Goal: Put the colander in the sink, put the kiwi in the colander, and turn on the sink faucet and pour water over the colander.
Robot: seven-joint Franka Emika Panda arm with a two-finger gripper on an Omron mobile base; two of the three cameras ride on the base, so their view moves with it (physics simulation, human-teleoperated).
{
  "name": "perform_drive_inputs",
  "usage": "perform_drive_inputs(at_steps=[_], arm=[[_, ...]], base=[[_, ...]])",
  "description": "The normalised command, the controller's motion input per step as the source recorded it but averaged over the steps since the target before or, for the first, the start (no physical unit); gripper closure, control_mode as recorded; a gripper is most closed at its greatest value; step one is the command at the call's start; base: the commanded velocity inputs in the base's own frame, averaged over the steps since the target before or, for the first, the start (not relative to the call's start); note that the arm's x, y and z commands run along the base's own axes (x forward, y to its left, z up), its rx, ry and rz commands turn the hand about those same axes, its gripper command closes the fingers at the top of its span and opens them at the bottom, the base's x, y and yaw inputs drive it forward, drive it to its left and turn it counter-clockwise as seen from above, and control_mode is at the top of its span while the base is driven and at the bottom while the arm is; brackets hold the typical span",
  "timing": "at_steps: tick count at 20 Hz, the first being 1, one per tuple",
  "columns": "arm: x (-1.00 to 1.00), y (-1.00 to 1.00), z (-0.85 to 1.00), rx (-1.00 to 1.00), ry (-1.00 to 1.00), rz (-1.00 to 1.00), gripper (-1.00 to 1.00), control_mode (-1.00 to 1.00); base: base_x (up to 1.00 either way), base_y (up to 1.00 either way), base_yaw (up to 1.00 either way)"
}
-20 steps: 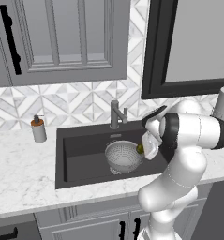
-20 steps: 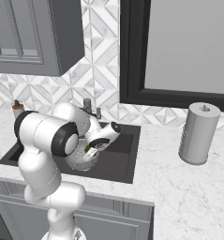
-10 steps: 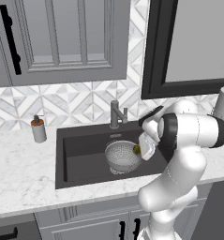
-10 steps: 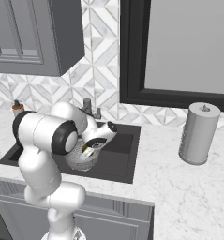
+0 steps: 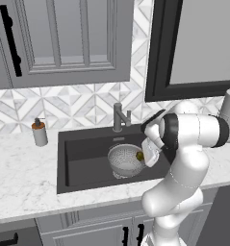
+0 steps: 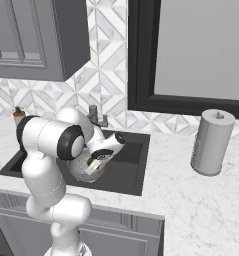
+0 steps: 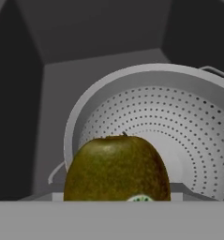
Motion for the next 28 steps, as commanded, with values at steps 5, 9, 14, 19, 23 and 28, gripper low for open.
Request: perform_drive_inputs(at_steps=[5, 9, 14, 19, 23, 28], arm=[[0.01, 0.00, 0.00, 0.00, 0.00, 0.00, -1.00, -1.00], [0.04, 0.00, 0.00, 0.00, 0.00, 0.00, -1.00, -1.00], [0.13, 0.00, 0.00, 0.00, 0.00, 0.00, -1.00, -1.00], [0.02, 0.00, 0.00, 0.00, 0.00, 0.00, -1.00, -1.00], [-0.02, 0.00, 0.00, 0.00, -0.02, 0.00, -1.00, -1.00], [-0.17, -0.10, 0.16, 0.00, -0.09, -0.04, -1.00, -1.00]], base=[[0.00, 0.00, 0.00], [0.00, 0.00, 0.00], [0.00, 0.00, 0.00], [0.00, 0.00, 0.00], [0.00, 0.00, 0.00], [0.00, 0.00, 0.00]])
